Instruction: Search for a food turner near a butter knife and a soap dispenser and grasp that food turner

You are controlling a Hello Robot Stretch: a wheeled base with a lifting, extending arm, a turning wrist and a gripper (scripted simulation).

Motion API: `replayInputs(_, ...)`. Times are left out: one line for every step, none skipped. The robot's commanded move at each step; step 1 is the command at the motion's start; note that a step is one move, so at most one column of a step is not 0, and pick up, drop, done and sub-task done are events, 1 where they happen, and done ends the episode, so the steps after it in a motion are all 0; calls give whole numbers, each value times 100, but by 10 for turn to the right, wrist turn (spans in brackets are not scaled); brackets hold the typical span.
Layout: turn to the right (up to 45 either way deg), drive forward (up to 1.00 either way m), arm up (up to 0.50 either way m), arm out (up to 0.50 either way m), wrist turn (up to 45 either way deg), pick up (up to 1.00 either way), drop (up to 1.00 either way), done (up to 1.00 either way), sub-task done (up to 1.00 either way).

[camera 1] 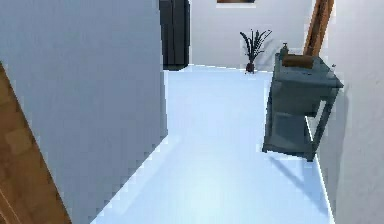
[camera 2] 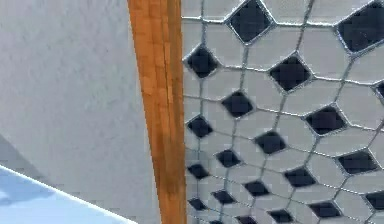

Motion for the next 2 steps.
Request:
replayInputs(0,45,0,0,0,0,0,0,0)
replayInputs(150,0,0,0,0,0,0,0,0)
